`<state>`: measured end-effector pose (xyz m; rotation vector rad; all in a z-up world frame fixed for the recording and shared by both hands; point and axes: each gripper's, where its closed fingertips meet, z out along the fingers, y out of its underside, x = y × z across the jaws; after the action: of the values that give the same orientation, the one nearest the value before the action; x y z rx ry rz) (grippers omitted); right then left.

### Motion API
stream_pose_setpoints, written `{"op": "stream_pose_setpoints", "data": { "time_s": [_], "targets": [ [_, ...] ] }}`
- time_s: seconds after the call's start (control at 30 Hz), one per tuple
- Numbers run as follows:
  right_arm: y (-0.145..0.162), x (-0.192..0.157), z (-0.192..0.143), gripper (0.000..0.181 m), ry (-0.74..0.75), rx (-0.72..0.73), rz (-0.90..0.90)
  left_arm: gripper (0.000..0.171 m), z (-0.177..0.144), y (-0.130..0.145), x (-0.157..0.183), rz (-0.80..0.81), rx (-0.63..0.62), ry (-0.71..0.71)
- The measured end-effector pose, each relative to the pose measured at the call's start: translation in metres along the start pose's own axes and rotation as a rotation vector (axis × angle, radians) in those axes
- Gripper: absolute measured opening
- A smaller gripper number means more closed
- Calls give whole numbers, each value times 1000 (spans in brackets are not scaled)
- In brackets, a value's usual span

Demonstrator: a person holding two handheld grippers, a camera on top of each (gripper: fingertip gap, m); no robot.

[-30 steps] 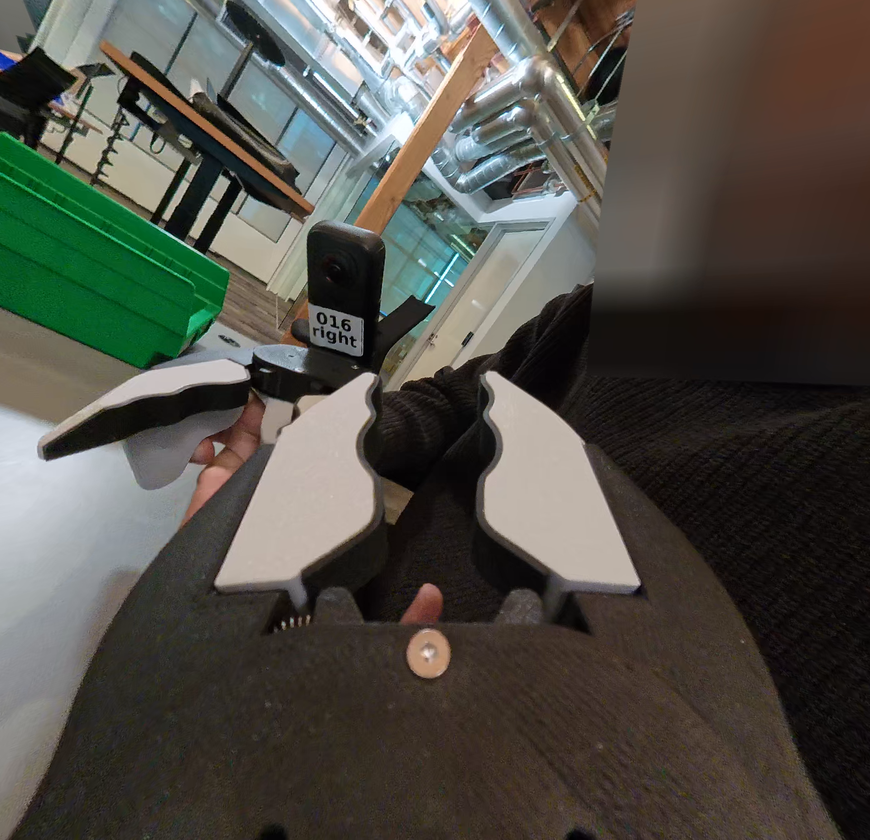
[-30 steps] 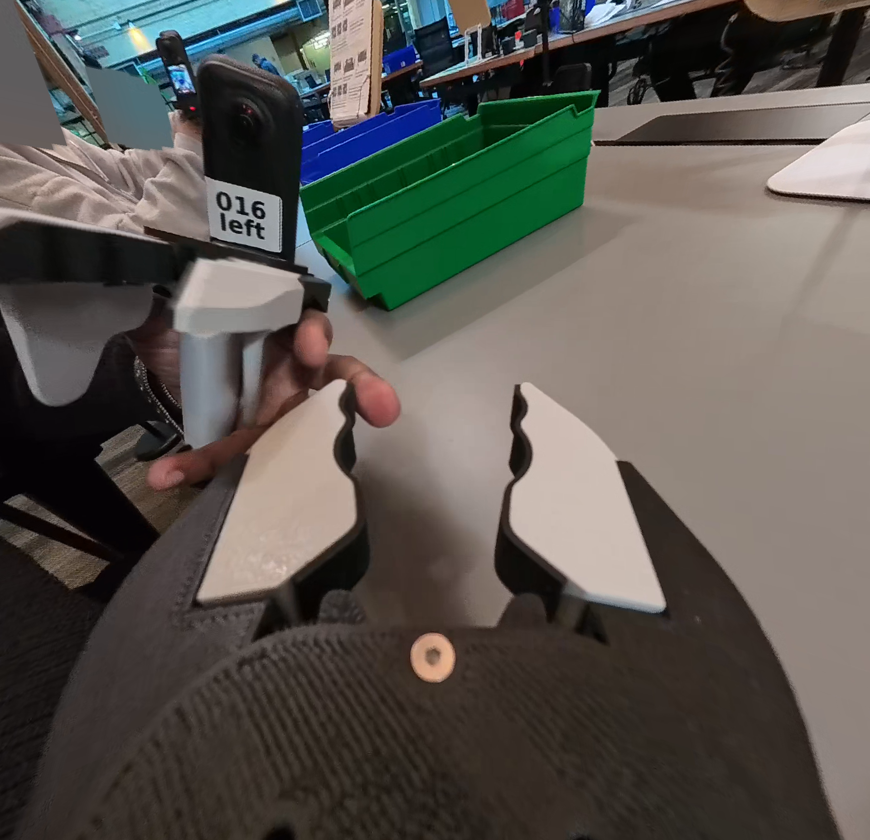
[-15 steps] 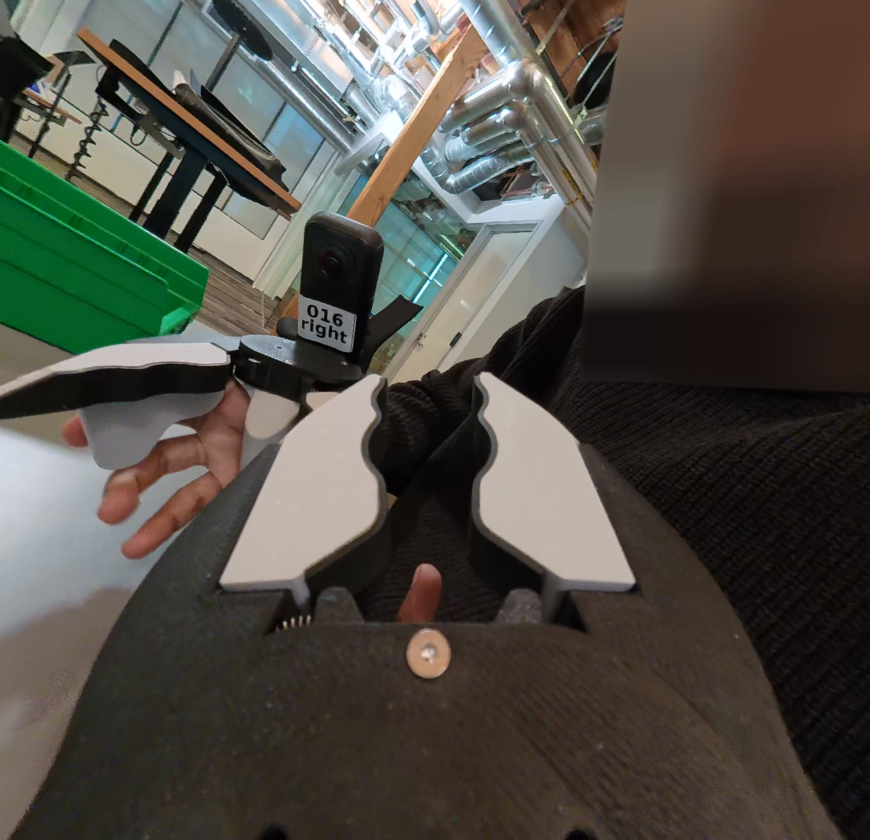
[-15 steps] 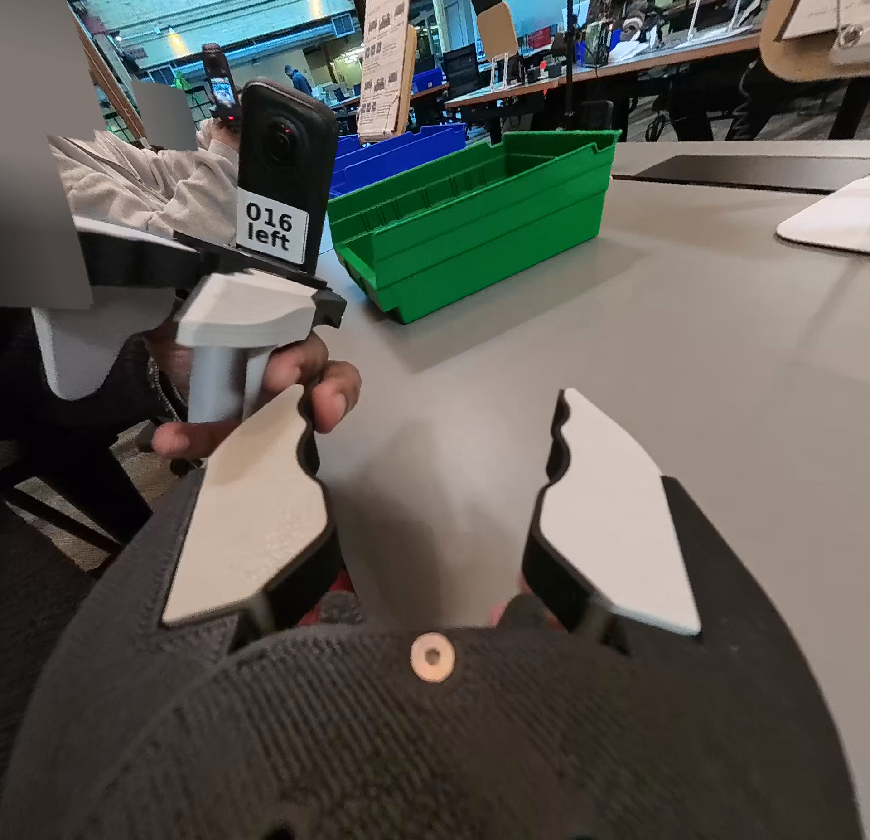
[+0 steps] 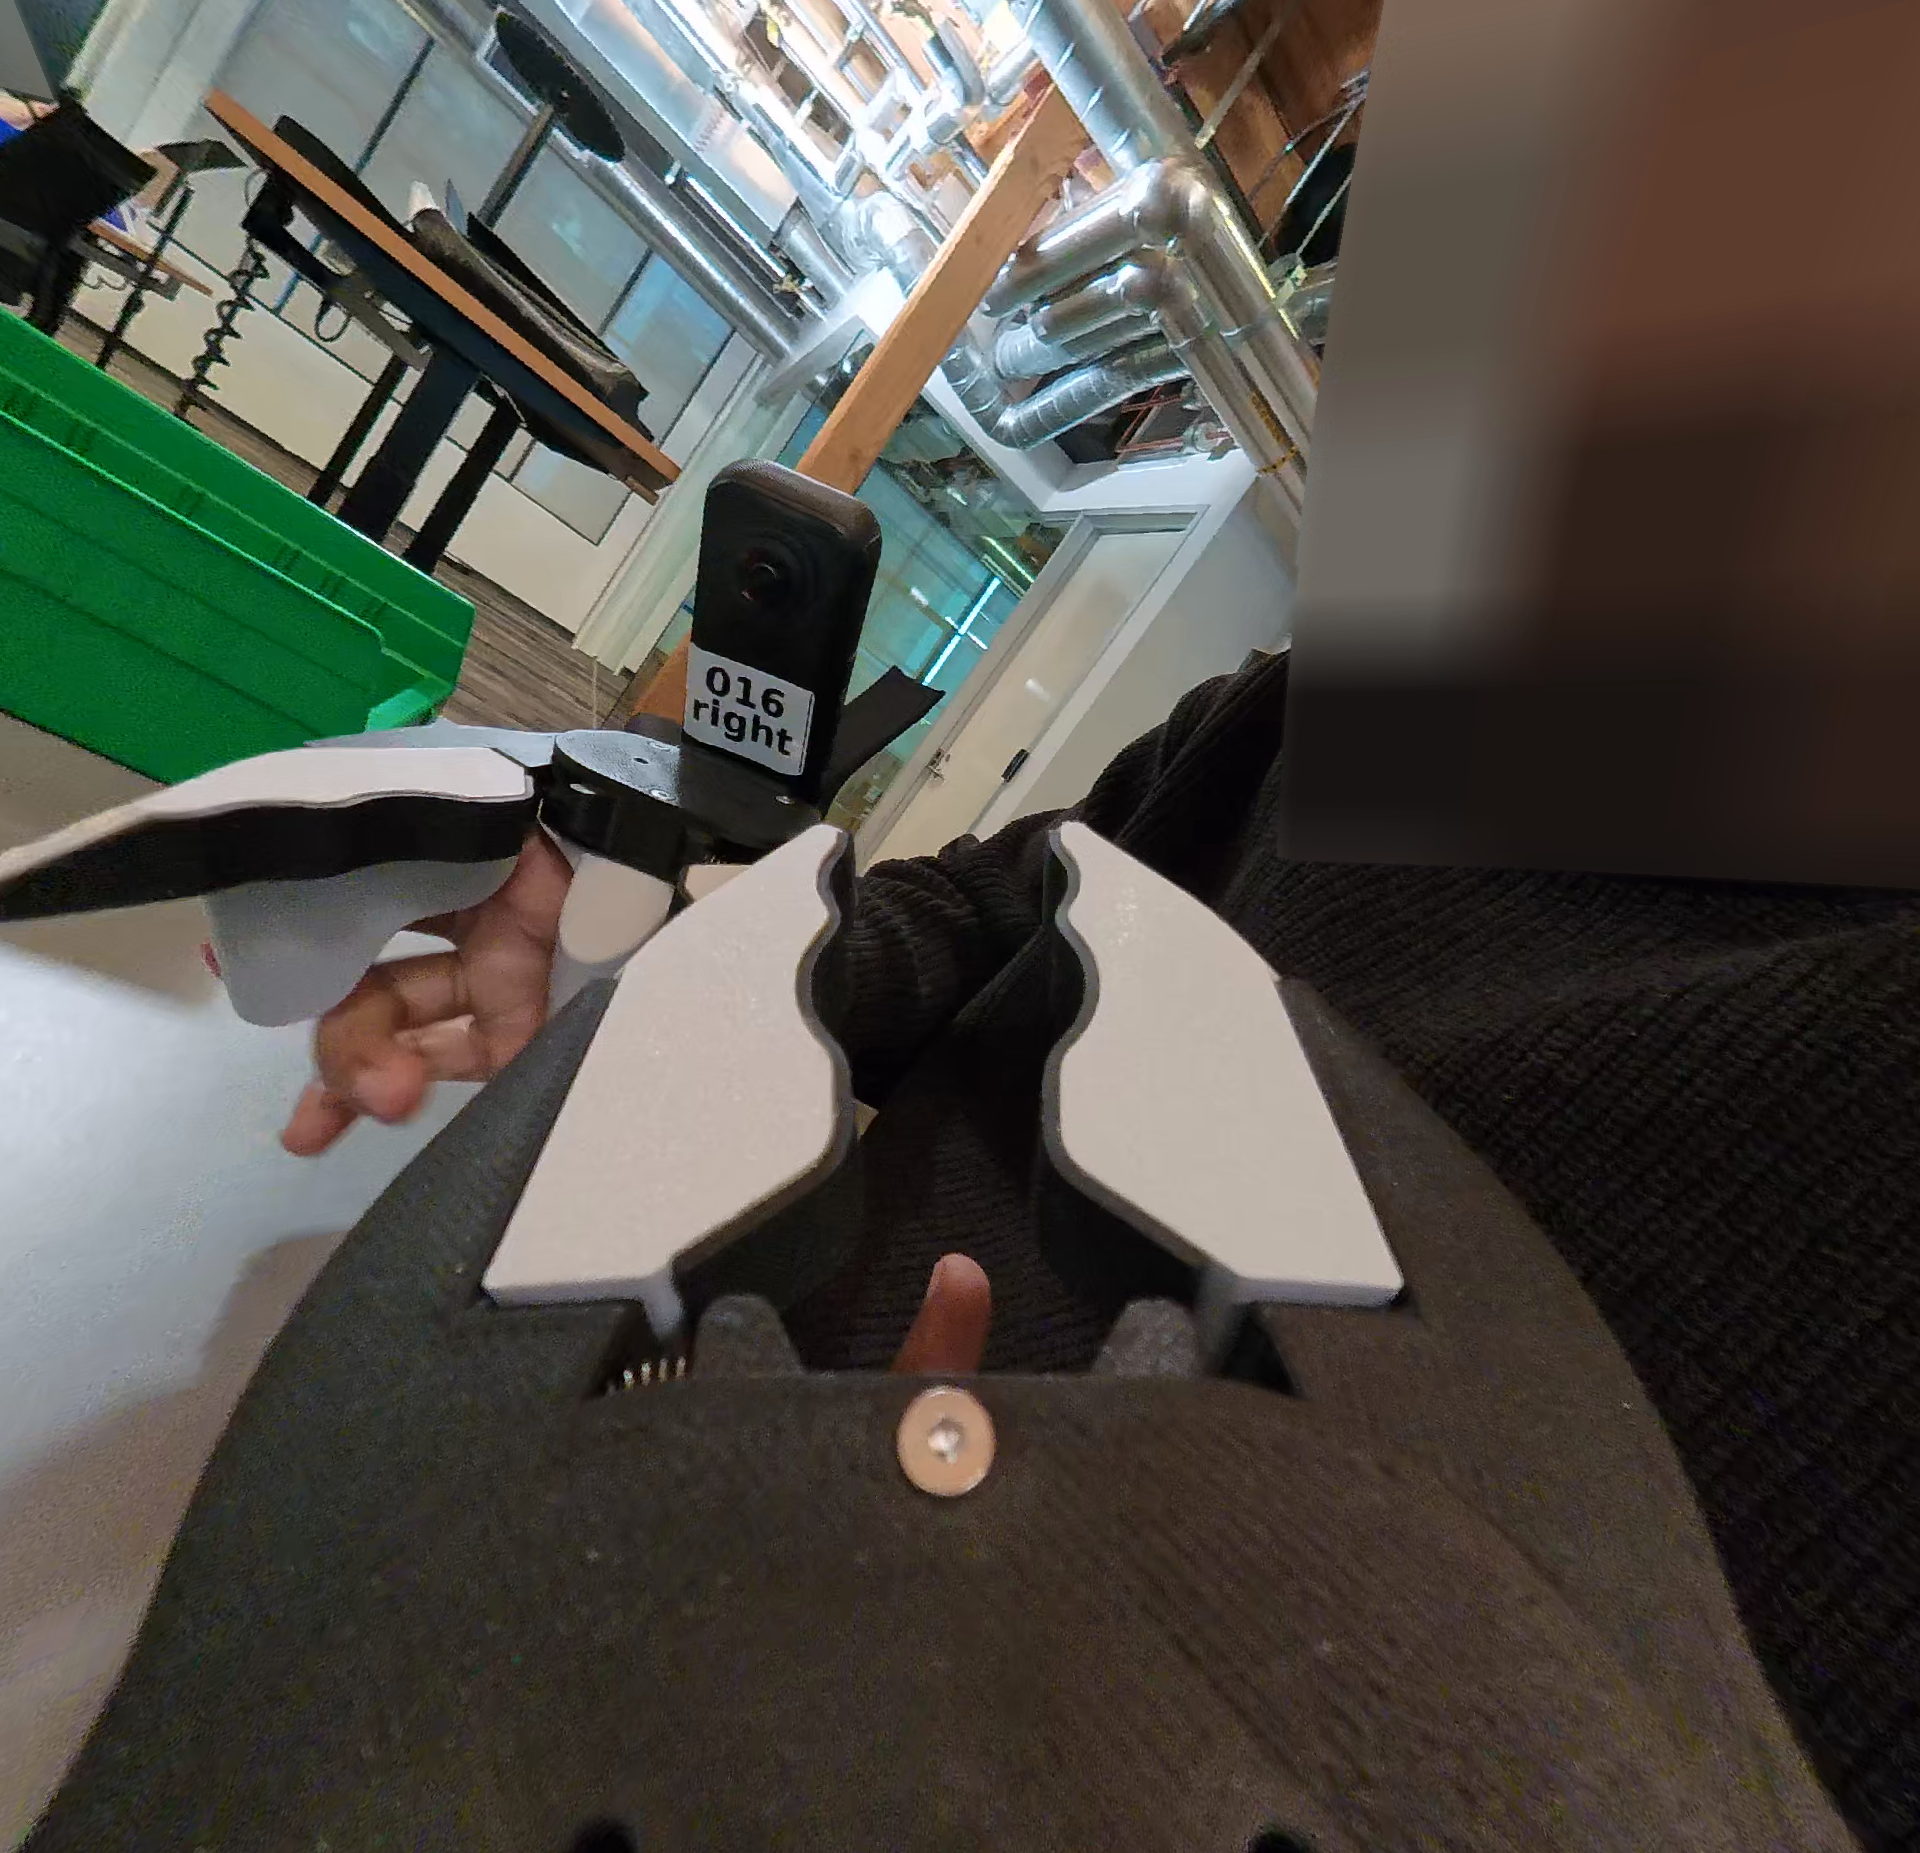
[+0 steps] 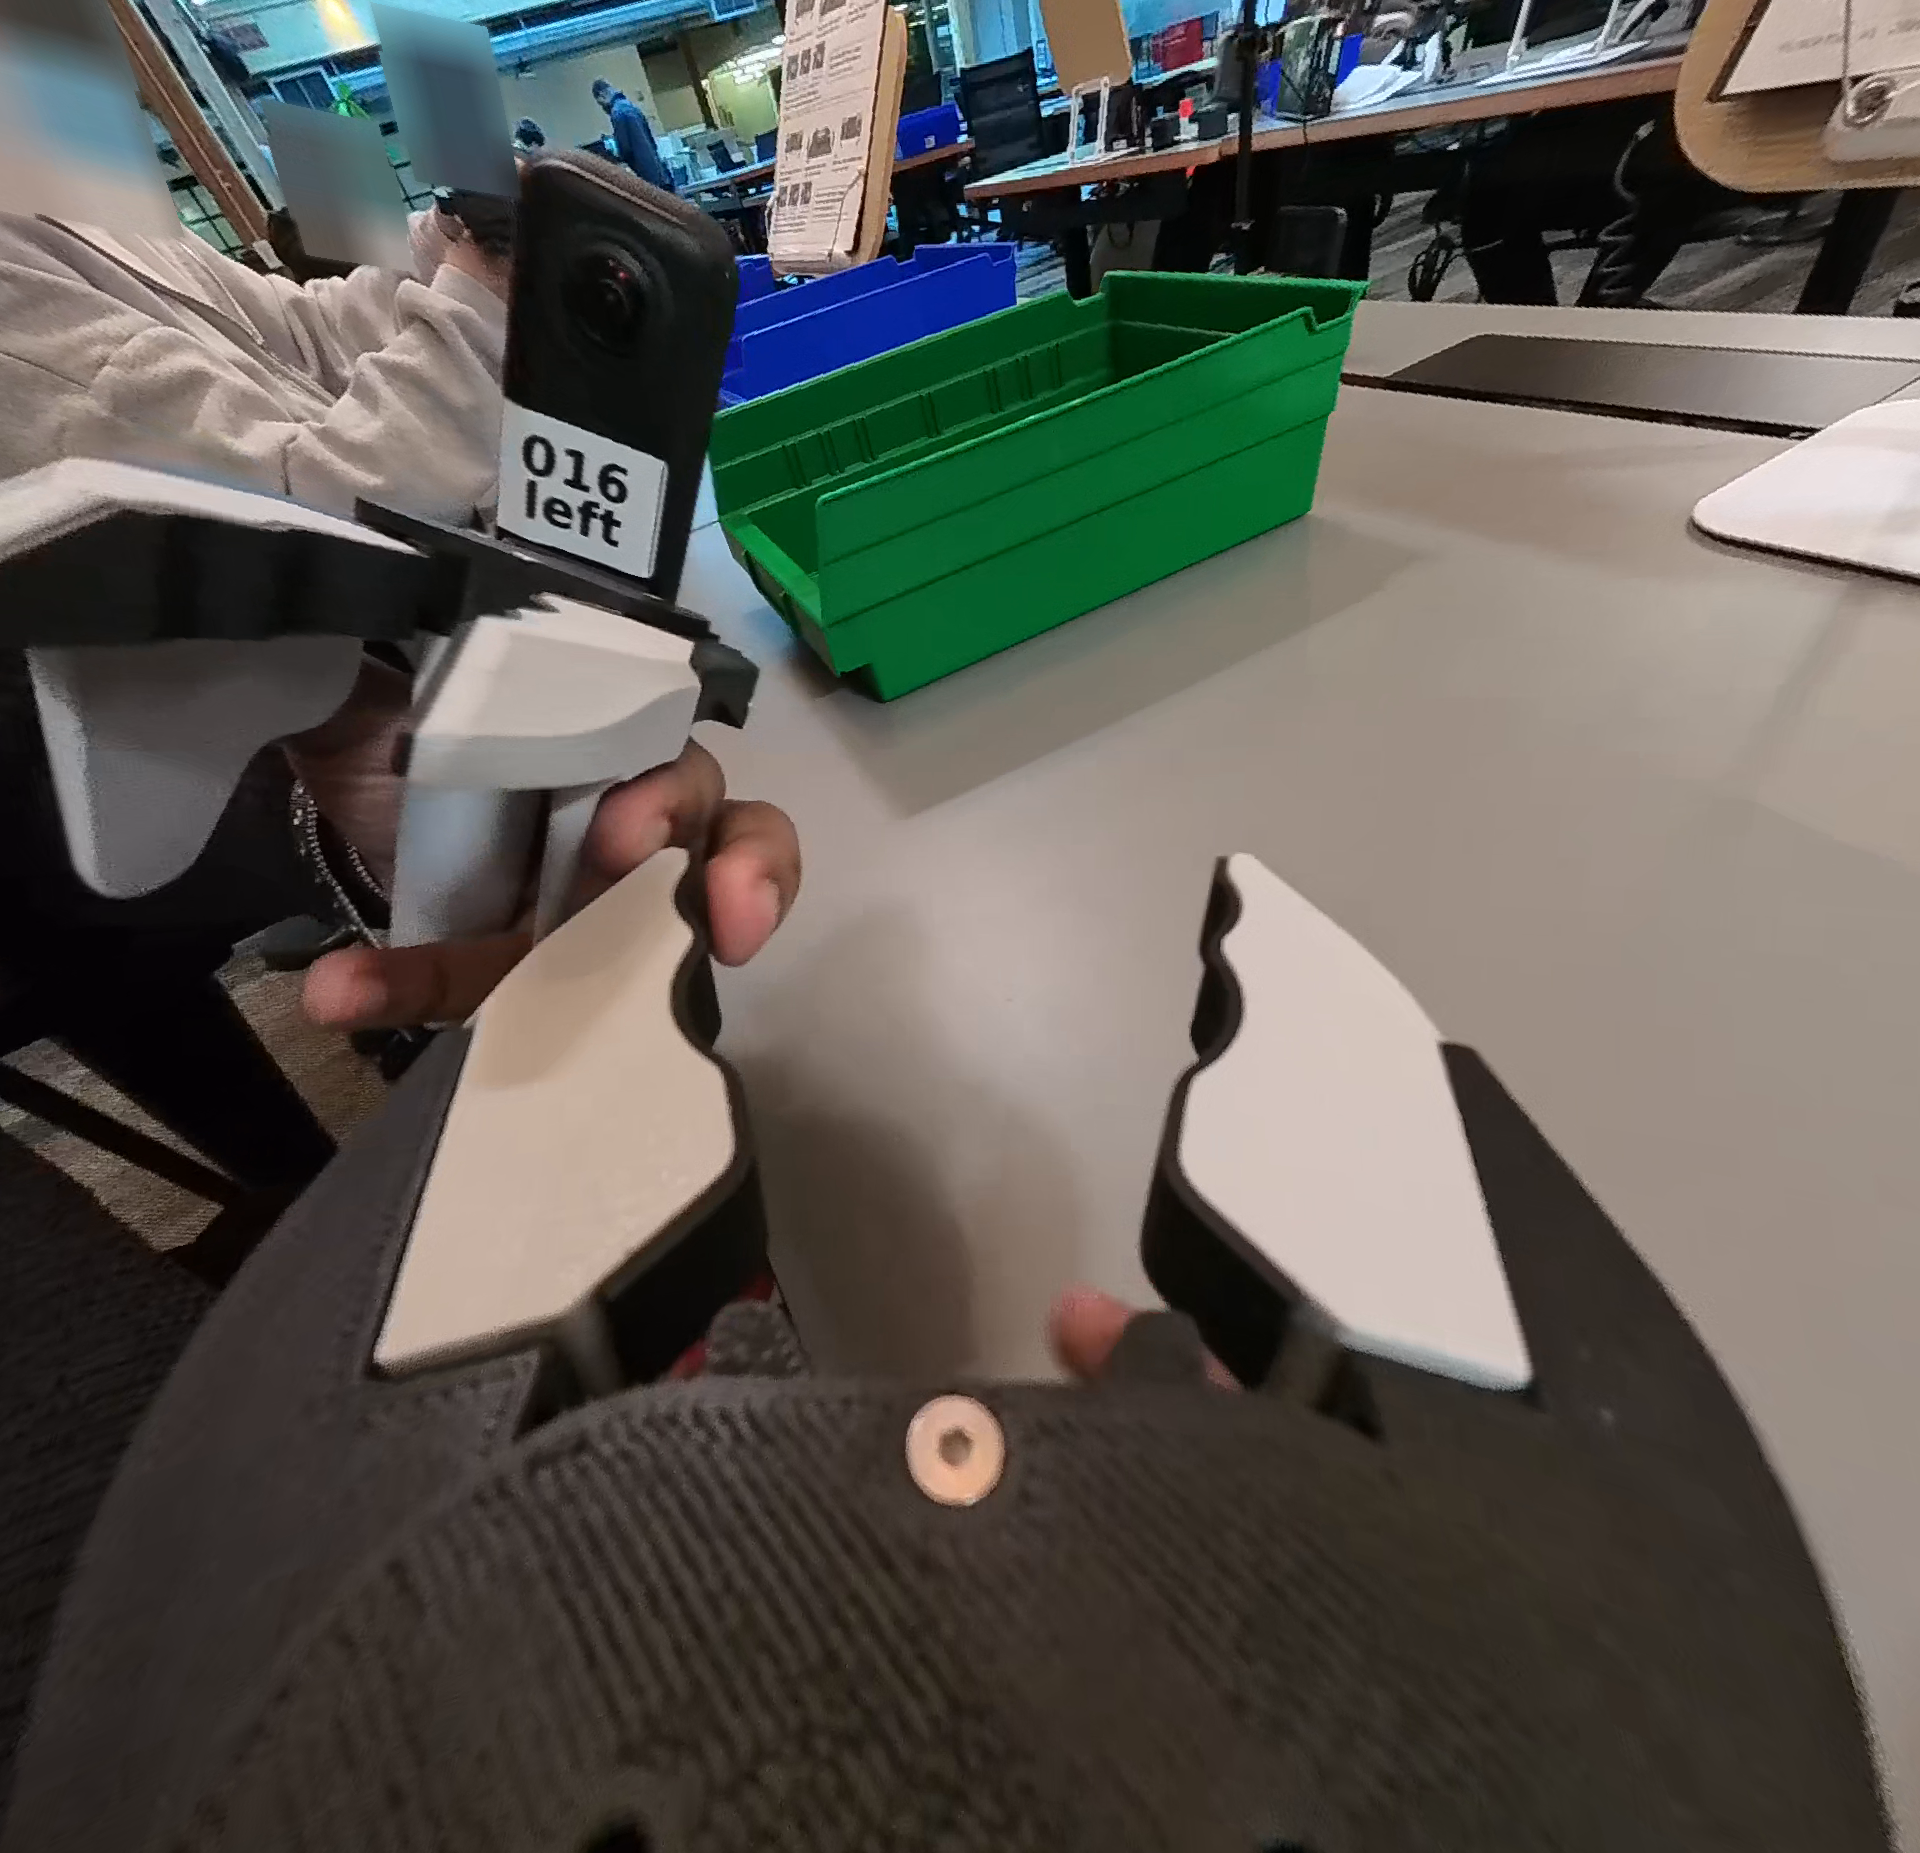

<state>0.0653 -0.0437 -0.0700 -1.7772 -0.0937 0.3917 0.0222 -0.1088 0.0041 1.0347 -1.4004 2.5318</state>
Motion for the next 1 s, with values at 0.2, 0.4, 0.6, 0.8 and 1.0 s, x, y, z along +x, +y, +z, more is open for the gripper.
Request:
{"op": "stream_pose_setpoints", "data": {
  "time_s": [0.2,0.4,0.6,0.8,1.0],
  "targets": [
    [0,-27,3,38,-136,2,34,31,-3,-3,-1,1,16,-4],
    [-1,-24,2,47,-117,10,-4,30,0,0,0,19,3,-11],
    [-3,-30,1,41,-159,20,-14,27,0,-1,3,23,6,-4],
    [1,-35,2,31,-196,-14,-9,28,-1,0,1,9,7,-7],
    [-1,-42,0,19,-260,31,30,31,0,1,5,17,-8,12]
  ]
}}
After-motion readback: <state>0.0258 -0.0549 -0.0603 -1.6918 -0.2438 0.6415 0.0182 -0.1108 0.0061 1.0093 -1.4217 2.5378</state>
